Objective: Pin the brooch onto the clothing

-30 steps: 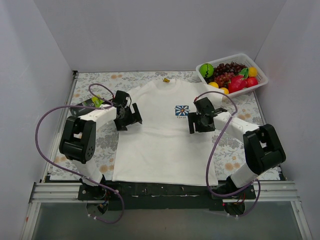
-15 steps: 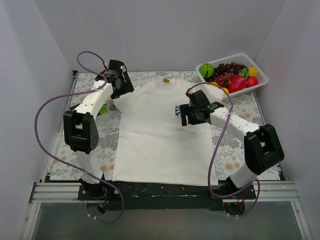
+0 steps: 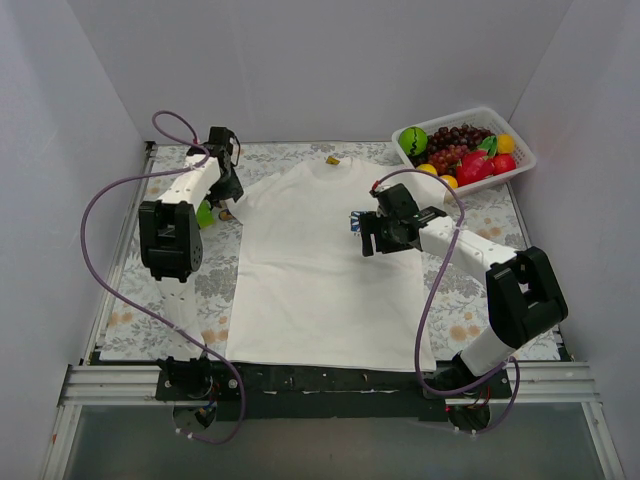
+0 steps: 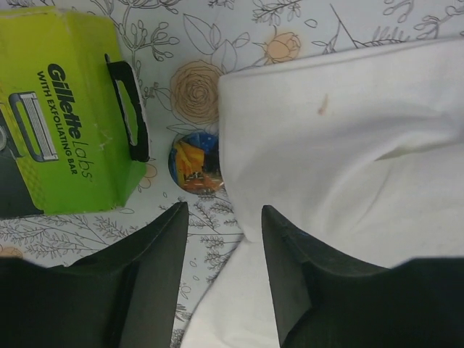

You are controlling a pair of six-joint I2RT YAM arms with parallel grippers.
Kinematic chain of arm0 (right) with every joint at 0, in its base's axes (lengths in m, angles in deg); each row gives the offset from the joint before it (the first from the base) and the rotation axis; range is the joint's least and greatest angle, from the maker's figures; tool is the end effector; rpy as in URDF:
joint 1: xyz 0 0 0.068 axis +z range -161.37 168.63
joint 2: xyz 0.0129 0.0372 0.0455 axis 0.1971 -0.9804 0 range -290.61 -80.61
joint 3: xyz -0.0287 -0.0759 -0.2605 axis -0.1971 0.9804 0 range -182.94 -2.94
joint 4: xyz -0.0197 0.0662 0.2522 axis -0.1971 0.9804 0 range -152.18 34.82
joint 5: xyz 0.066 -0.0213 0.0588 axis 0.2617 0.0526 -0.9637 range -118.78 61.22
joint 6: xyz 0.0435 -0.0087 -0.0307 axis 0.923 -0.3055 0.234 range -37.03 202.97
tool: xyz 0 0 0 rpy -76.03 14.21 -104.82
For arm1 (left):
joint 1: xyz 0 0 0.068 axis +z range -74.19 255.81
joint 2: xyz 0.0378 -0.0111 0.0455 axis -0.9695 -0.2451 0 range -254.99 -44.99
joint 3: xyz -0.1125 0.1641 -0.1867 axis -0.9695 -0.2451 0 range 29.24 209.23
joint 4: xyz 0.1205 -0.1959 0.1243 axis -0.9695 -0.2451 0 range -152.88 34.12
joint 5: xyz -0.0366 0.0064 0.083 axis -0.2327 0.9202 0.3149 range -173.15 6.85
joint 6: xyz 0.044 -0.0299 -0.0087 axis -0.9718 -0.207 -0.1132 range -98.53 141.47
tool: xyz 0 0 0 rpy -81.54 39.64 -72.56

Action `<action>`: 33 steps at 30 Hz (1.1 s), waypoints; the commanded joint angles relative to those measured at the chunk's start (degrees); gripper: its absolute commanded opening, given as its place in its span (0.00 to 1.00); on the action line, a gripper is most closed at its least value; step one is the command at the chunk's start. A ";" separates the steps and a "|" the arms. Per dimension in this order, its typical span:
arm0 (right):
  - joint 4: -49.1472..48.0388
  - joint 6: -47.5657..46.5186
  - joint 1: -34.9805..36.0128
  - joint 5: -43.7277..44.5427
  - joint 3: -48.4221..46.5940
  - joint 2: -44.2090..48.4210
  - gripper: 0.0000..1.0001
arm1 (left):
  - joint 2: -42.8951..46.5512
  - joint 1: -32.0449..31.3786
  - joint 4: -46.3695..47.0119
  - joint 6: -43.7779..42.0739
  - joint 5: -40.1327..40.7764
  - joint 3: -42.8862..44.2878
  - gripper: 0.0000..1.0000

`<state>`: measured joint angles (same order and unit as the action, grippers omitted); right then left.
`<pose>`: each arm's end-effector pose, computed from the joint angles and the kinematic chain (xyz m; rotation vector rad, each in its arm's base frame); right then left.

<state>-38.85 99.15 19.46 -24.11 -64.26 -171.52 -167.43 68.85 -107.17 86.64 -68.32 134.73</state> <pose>0.2873 0.1682 0.2213 -0.2855 2.4902 0.2414 0.4514 -0.0460 0.2217 -1.3644 2.3130 -0.0217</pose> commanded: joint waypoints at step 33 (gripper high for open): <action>-2.77 -1.95 0.20 -0.89 3.31 0.56 0.82 | -6.59 3.36 2.94 -1.53 1.08 -0.89 0.32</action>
<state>-40.71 97.95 19.46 -24.90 -61.09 -171.55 -174.97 71.95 -104.27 85.90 -67.47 136.04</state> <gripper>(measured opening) 0.818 0.320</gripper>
